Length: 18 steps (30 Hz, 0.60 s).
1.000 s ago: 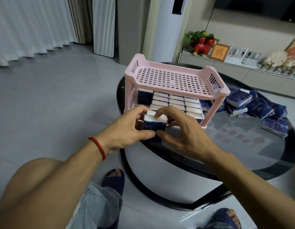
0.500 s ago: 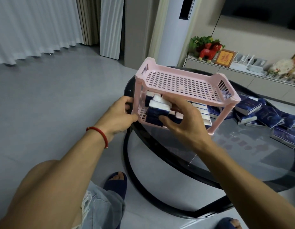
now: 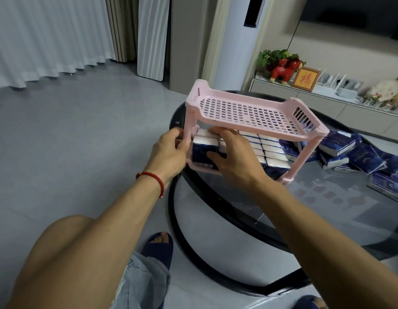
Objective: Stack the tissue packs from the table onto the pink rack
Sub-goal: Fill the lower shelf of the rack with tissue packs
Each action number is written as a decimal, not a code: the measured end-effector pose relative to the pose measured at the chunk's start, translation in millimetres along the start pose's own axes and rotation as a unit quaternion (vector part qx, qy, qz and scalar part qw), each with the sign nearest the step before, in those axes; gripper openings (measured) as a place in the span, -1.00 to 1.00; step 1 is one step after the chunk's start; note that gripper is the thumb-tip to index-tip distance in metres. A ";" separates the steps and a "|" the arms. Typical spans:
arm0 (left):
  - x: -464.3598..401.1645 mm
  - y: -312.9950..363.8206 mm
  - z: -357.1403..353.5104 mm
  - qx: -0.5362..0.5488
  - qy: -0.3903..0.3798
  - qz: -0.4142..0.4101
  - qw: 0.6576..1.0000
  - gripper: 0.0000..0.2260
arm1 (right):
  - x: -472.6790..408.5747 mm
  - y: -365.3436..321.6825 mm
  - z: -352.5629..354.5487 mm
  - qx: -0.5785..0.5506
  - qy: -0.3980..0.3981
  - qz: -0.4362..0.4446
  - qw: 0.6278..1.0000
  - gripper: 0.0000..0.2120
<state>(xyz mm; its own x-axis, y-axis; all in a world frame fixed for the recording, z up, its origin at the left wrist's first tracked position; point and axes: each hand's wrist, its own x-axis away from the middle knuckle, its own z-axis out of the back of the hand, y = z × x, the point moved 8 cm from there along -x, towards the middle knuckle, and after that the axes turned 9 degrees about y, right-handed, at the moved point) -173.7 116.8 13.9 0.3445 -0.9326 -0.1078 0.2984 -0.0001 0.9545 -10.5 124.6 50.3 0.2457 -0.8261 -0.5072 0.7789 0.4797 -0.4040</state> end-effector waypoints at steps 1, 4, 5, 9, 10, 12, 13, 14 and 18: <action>-0.2 -0.2 -0.2 -0.003 -0.001 -0.002 1.000 -0.84 | 0.3 0.1 -0.3 -0.003 0.000 0.001 1.000 -0.47; -0.9 -3.3 -1.5 -0.008 -0.005 -0.001 1.000 -0.85 | 8.9 -1.6 1.3 -0.016 0.006 0.007 1.000 -0.49; -1.4 -4.4 -1.8 -0.009 -0.008 0.002 1.000 -0.86 | 14.0 -3.8 4.1 -0.026 0.015 0.011 0.999 -0.50; -4.6 -11.2 -3.2 -0.007 -0.038 0.028 0.999 -0.78 | 41.3 -18.4 22.2 -0.046 0.052 0.069 0.995 -0.50; -5.4 -11.8 -1.8 -0.004 -0.041 0.033 0.999 -0.73 | 48.6 -19.3 26.9 -0.052 0.054 0.075 0.994 -0.49; -10.4 -10.0 3.8 -0.005 -0.026 0.022 0.999 -0.67 | 62.2 -17.3 37.3 -0.066 0.052 0.076 0.994 -0.48; -15.9 -8.9 6.9 -0.013 -0.012 0.007 1.000 -0.70 | 68.1 -15.4 42.7 -0.074 0.052 0.073 0.993 -0.48; -22.0 -7.7 9.3 -0.020 -0.003 -0.001 1.000 -0.72 | 72.5 -12.7 47.7 -0.082 0.054 0.068 0.993 -0.48; -49.4 -6.8 3.7 0.032 -0.047 -0.005 0.998 -0.74 | 78.7 2.5 57.9 -0.085 0.050 0.033 0.995 -0.50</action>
<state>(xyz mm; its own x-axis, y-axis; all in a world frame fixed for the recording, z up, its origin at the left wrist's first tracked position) -196.0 161.5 13.8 0.2566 -0.9620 -0.0933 0.2426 -0.0294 0.9697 44.2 43.7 53.4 0.2277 -0.7624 -0.6057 0.6529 0.5810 -0.4859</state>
